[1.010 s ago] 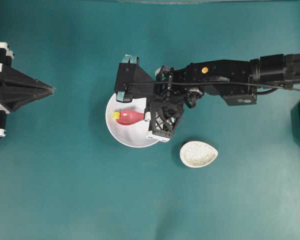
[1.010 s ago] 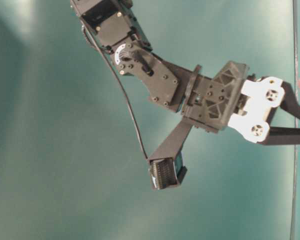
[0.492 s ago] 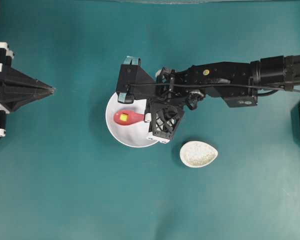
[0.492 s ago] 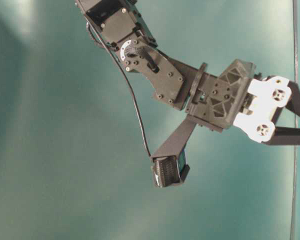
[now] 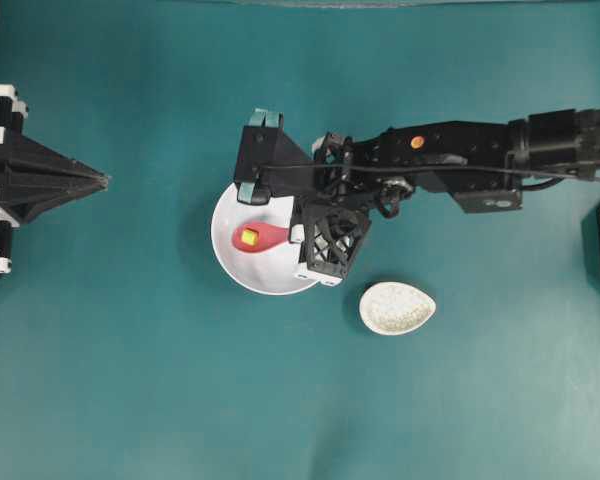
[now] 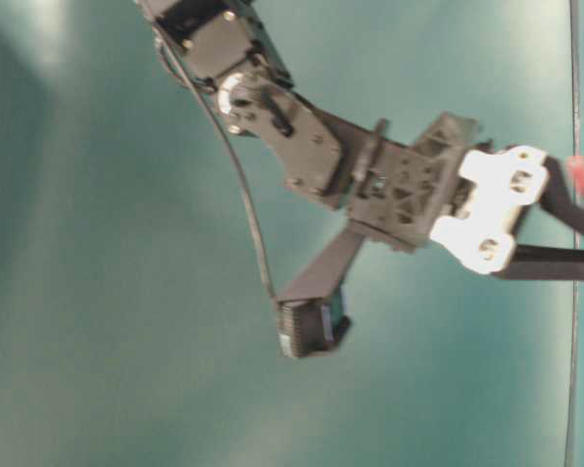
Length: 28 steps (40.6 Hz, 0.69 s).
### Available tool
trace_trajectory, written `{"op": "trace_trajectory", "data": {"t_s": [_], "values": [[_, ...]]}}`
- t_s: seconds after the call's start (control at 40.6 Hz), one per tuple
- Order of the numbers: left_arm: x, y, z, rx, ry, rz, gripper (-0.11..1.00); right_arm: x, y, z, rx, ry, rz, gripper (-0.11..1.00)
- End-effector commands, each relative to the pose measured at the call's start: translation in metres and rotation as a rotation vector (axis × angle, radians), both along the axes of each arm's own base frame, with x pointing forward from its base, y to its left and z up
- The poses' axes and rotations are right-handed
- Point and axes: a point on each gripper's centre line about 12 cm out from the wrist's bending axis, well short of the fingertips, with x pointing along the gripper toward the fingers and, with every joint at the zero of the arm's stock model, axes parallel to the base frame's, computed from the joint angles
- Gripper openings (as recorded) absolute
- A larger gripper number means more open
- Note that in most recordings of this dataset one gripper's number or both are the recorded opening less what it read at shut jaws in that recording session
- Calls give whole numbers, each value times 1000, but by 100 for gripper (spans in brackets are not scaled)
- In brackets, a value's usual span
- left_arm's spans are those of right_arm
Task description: Scoop the yellow hexagonal prism block from the bowl with a spoon using the right arm.
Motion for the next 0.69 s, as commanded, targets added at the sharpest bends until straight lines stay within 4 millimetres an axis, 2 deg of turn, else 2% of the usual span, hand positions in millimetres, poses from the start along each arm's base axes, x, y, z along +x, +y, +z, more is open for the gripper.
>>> {"op": "trace_trajectory", "data": {"t_s": [0.0, 0.369, 0.665], "values": [[2, 0, 8, 2, -20, 1, 0, -1, 2, 27, -3, -64, 2, 24], [2, 0, 8, 0, -20, 1, 0, -13, 2, 53, -16, -77, 18, 24], [2, 0, 9, -1, -21, 1, 0, -30, -6, 95, -47, -139, 12, 24]]}}
